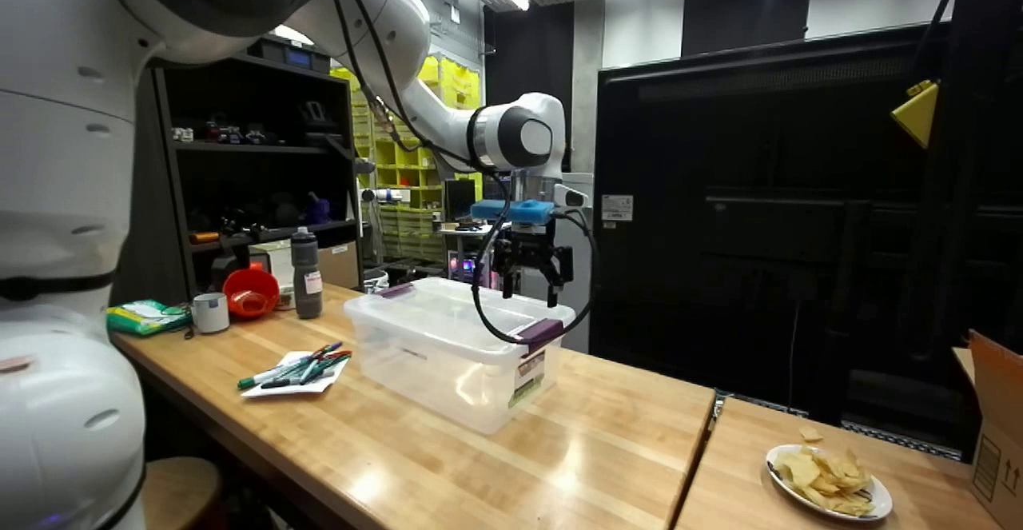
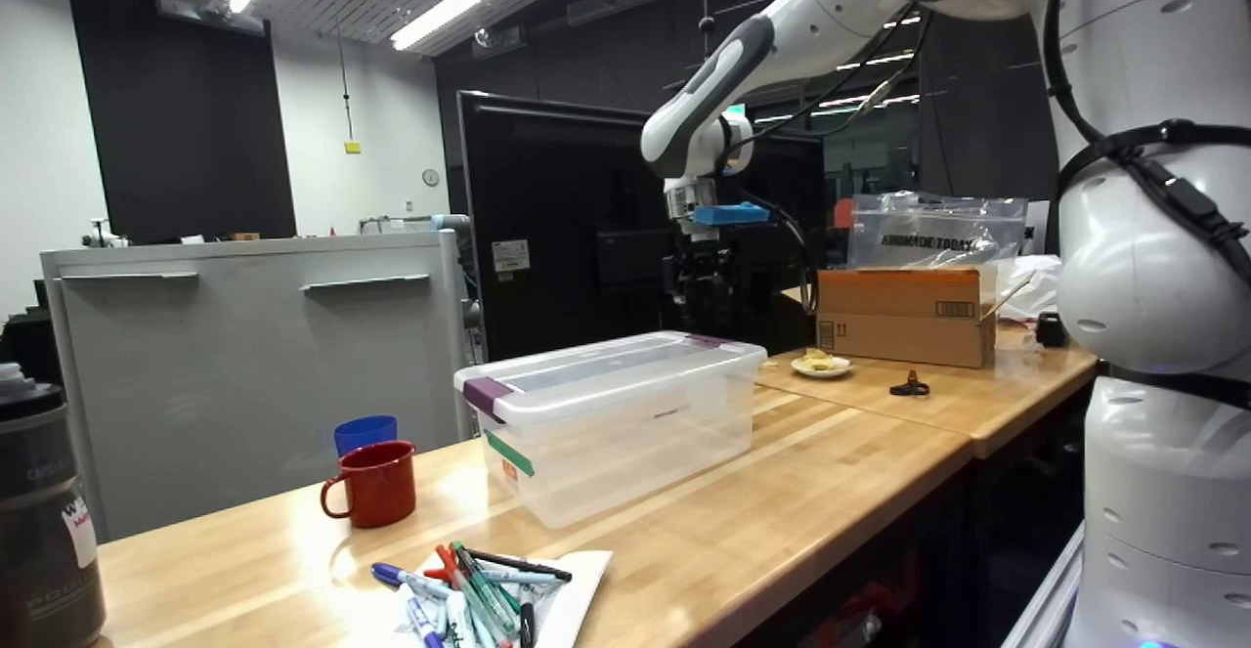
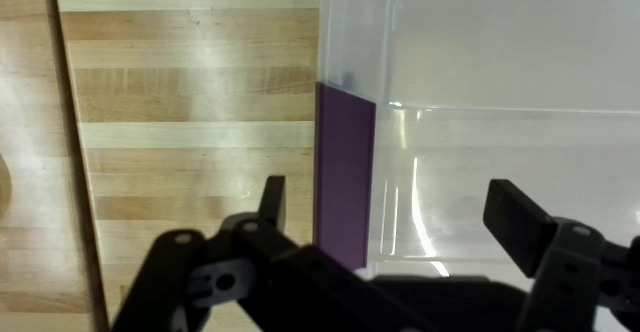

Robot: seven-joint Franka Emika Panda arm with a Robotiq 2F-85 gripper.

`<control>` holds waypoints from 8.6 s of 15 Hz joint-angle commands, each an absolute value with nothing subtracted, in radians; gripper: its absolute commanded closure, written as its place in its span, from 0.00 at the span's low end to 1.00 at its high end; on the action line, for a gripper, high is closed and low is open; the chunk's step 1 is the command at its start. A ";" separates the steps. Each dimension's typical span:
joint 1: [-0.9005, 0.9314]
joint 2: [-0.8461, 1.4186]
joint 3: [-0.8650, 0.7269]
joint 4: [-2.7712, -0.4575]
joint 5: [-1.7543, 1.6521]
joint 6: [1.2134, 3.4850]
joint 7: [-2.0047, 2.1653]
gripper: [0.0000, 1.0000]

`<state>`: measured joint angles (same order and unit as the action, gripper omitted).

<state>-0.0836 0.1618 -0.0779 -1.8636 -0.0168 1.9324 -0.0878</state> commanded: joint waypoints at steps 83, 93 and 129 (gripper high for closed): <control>-0.190 0.353 -0.062 -1.704 0.159 1.904 -0.294 0.88; -0.201 0.301 -0.012 -1.719 0.222 1.700 -0.550 0.88; -0.094 -0.519 -0.058 -2.343 0.198 1.967 -0.522 0.00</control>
